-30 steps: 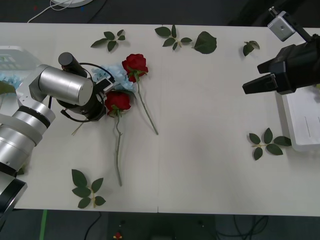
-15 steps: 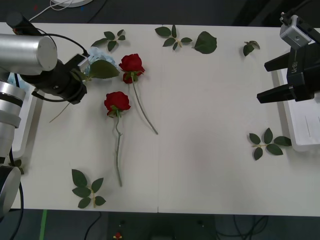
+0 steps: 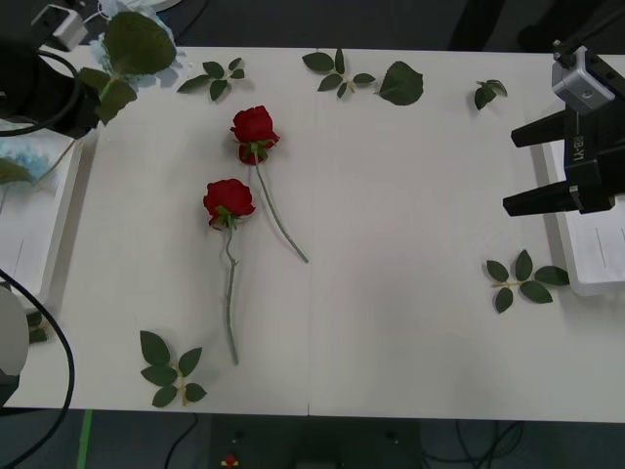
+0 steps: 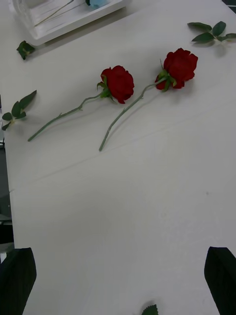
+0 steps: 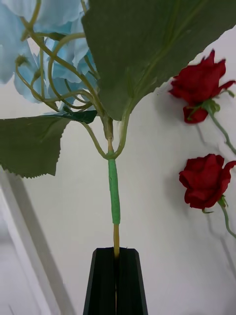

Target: Place the red flowers into the right box and the blue flowers into the left box. If a person shows an open palm, hand one flower to the person first, then continue sorting.

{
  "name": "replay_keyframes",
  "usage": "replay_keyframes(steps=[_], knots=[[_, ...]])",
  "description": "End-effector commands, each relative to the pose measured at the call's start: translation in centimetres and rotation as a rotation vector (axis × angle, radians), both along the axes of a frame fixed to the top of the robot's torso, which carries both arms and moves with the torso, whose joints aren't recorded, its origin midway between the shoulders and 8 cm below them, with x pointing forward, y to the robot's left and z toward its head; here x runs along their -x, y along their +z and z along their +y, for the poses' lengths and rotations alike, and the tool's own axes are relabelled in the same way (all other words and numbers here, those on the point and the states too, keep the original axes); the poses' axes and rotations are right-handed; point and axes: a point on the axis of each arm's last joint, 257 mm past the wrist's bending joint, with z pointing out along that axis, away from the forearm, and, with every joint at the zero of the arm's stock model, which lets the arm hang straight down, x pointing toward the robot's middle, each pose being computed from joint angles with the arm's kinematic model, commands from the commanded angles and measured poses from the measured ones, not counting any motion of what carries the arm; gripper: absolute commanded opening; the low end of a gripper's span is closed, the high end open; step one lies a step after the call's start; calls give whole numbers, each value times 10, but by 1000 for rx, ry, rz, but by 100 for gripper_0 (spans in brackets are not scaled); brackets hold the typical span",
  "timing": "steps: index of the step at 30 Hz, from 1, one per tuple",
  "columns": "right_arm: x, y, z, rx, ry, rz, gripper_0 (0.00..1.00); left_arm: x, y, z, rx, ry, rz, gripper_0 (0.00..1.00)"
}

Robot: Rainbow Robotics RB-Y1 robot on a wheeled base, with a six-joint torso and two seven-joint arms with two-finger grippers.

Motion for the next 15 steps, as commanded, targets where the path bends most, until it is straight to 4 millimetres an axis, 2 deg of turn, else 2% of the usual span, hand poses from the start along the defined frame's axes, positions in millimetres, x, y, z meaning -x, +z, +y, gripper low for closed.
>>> replay_keyframes(steps=[1, 4, 8, 11, 12, 15], knots=[[2, 9, -3, 29, 18, -40, 100, 7, 76, 39, -1, 111, -149, 0], [0, 10, -2, 21, 14, -48, 100, 13, 89, 67, 3, 169, -179, 0], [-2, 11, -2, 15, 8, -53, 100, 28, 91, 114, -29, 233, -187, 0], [-3, 12, -3, 14, 5, -54, 100, 48, 87, 153, -67, 288, -173, 0], [-4, 12, -3, 14, 4, -54, 100, 52, 87, 160, -71, 297, -172, 0], [-4, 12, -3, 13, 4, -56, 100, 79, 87, 200, -83, 344, -167, 0]])
